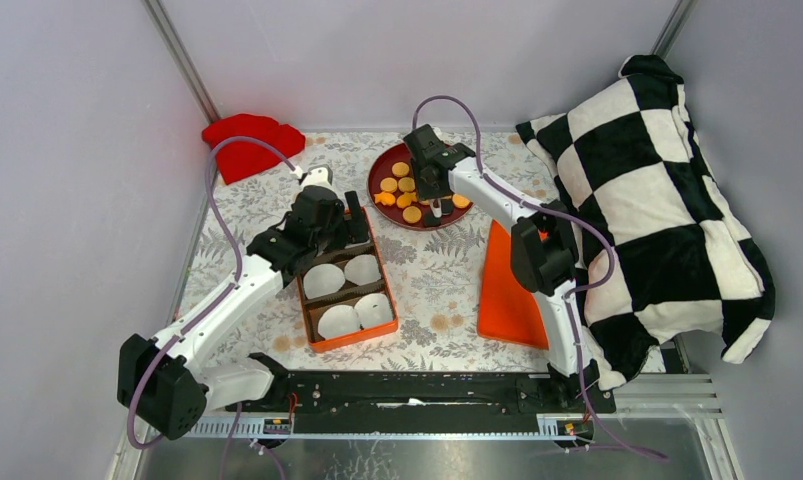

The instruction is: Pack the cookies

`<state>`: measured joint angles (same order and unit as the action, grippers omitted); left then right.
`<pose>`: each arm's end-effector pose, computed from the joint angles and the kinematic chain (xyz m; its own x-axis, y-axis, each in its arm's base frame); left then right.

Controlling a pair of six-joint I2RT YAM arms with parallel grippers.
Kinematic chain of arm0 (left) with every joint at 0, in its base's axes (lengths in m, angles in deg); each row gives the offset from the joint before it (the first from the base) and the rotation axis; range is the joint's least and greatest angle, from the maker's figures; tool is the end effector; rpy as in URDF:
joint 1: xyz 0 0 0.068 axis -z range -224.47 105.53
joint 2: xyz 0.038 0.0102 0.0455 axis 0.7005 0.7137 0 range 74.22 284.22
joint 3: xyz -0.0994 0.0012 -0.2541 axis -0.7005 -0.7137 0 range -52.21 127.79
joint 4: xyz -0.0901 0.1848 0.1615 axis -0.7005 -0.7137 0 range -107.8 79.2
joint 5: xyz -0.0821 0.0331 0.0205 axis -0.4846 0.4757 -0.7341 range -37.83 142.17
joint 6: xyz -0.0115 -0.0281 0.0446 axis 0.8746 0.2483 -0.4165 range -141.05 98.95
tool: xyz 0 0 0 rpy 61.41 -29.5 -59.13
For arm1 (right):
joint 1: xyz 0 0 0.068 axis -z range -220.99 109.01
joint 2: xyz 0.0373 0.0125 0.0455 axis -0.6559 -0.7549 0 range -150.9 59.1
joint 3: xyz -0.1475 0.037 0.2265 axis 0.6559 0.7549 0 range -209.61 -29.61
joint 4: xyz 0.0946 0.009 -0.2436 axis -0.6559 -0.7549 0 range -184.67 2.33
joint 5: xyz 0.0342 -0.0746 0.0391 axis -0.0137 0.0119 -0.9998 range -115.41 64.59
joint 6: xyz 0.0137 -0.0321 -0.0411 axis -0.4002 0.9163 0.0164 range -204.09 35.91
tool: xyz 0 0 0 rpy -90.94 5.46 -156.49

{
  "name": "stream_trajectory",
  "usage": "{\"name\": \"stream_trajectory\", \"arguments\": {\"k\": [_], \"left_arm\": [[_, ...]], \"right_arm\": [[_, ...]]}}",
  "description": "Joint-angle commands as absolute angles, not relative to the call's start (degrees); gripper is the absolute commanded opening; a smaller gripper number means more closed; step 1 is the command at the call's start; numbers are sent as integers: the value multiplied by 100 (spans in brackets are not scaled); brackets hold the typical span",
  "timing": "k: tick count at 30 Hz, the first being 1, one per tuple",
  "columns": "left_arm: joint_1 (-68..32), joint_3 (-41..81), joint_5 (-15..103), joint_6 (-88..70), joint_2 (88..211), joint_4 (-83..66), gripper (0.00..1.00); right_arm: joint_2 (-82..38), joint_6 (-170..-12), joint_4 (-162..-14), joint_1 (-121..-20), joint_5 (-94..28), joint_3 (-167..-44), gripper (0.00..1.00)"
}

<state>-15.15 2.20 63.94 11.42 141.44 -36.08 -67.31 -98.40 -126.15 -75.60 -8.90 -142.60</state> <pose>0.2264 -0.1187 0.2939 -0.6360 -0.2457 -0.7315 -0.0026 0.9486 -0.3164 0.4135 0.2732 0.2424 -0.7264 -0.2135 -0.6533 -0.2277 0.9716 -0.0643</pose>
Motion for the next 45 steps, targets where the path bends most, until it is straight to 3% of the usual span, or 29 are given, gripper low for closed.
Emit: {"name": "stream_trajectory", "arguments": {"k": [1, 4, 8, 12, 23, 29, 43, 45], "left_arm": [[-1476, 211, 6427, 1154, 14080, -3348, 93], [-1477, 185, 6469, 1172, 14008, -3380, 93], [-1476, 205, 6500, 1173, 13977, -3404, 93], [-1476, 269, 6460, 1207, 13994, -3417, 90], [-1511, 802, 7109, 1303, 14046, -3602, 83], [-2431, 1324, 6784, 1721, 14097, -3722, 83], [-2680, 894, 5991, 1683, 14009, -3519, 84], [-2680, 879, 5955, 1674, 14009, -3486, 85]], "right_arm": [[-6917, -9842, -12886, -7450, -1005, -14712, 39], [-6843, -9839, -12912, -7448, -1000, -14638, 26], [-6569, -9843, -12830, -7449, -960, -14412, 19], [-6100, -9833, -12715, -7449, -1005, -14193, 0], [-4566, -9845, -12523, -7566, -1602, -13242, 0], [-3948, -9928, -12469, -8066, -1679, -12573, 0], [-4504, -9859, -12448, -8060, -1039, -12681, 0], [-4642, -9861, -12515, -8002, -937, -12849, 7]]}}
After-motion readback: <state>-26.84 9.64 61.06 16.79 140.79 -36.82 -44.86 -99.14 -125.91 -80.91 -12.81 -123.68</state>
